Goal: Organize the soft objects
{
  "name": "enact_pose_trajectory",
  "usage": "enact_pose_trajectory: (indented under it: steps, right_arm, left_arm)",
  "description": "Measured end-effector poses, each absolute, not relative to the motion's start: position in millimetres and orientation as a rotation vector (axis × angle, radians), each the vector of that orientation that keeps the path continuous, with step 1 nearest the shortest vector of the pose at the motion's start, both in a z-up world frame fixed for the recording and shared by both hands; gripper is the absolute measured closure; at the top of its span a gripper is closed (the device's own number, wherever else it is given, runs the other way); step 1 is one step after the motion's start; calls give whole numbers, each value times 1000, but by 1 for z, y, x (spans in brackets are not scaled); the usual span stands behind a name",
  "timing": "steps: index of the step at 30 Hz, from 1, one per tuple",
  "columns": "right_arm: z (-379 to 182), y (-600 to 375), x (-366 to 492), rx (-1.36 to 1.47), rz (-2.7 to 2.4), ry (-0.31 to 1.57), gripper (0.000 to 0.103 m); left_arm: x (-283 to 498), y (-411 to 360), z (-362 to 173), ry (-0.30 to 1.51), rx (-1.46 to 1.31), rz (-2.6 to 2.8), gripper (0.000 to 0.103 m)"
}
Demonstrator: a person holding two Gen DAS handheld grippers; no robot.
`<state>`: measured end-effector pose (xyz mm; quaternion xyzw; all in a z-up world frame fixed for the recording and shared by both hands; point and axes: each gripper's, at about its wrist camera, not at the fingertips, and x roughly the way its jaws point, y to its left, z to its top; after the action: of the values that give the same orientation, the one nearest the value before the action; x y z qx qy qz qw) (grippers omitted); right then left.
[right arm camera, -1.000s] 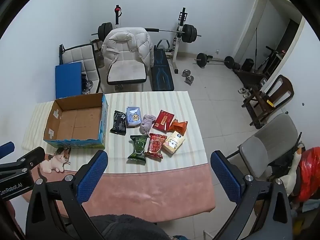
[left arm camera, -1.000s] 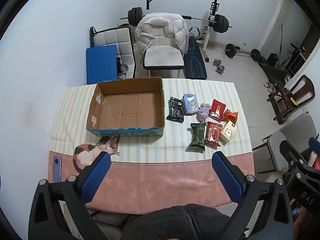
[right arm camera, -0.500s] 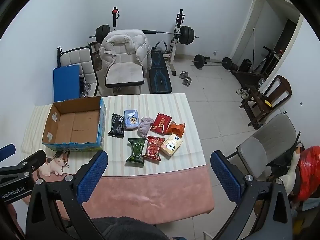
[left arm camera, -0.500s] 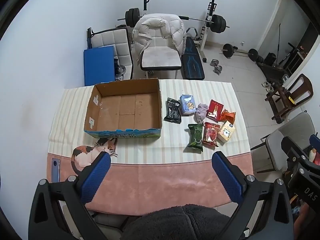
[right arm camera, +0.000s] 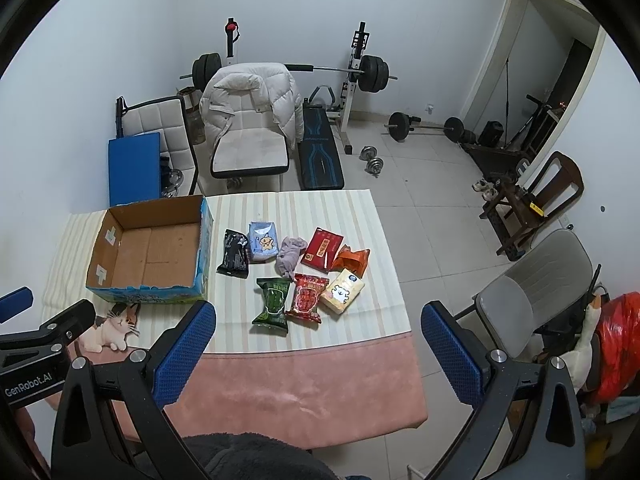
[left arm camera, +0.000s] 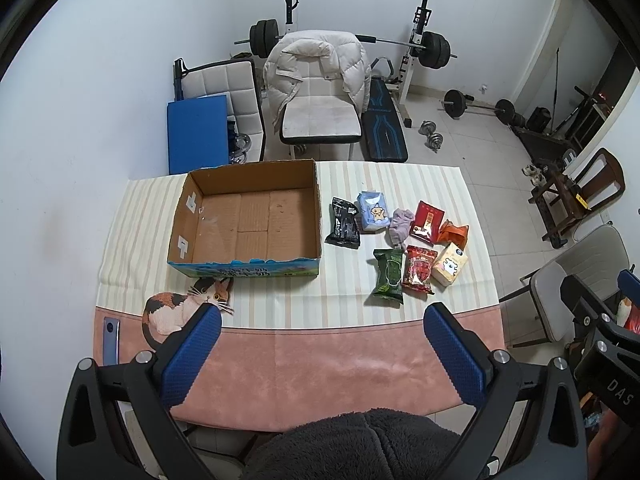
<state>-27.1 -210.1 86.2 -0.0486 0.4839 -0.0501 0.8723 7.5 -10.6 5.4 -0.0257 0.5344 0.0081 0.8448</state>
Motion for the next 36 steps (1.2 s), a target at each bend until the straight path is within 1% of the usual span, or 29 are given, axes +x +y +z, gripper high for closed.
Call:
enact_pose_trajectory:
  steps: [36]
  right_arm:
    - [88,-213,-32,-74,-92,1008,0]
  left_arm:
    - [6,-11,11,1103,-59,19,0]
